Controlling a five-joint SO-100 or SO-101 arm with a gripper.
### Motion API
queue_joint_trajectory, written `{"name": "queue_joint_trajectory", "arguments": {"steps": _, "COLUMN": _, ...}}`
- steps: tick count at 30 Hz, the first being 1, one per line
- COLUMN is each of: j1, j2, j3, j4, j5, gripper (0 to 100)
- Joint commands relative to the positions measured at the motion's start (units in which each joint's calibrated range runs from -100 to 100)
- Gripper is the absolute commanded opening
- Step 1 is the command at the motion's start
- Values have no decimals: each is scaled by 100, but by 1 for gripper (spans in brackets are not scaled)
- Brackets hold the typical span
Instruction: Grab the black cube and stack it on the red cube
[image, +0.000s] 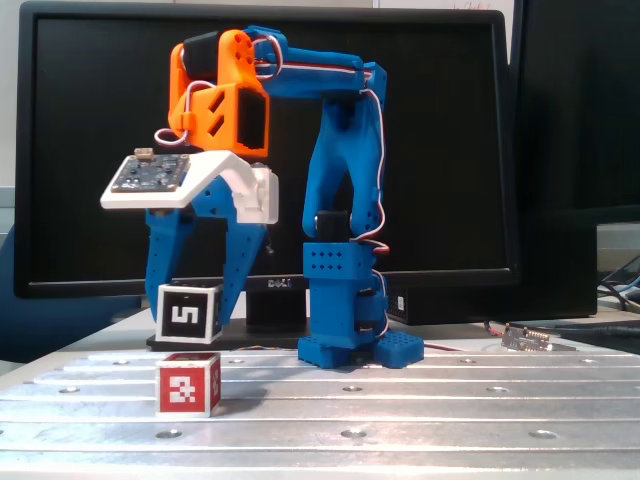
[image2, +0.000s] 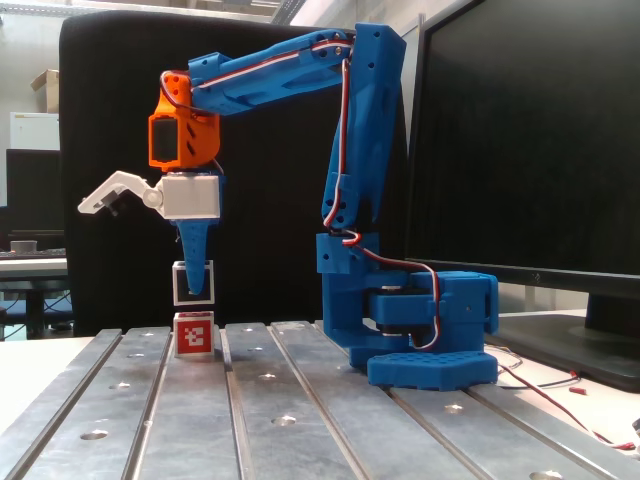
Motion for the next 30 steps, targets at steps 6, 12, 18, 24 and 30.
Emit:
{"name": "queue_joint_trajectory", "arguments": {"steps": 6, "j1": 18, "j2": -184, "j3": 155, "j4": -194, "j5": 10, "gripper": 15}}
{"name": "queue_joint_trajectory", "arguments": {"steps": 12, "j1": 10, "j2": -184, "j3": 335, "j4": -382, "j5": 10, "gripper": 15}}
{"name": "queue_joint_trajectory", "arguments": {"steps": 18, "j1": -19, "j2": -184, "j3": 335, "j4": -442, "j5": 5, "gripper": 15}}
{"name": "queue_joint_trajectory", "arguments": {"steps": 24, "j1": -19, "j2": -184, "j3": 480, "j4": -587, "j5": 5, "gripper": 15}}
{"name": "queue_joint_trajectory", "arguments": {"steps": 30, "j1": -12, "j2": -193, "j3": 534, "j4": -587, "j5": 5, "gripper": 15}}
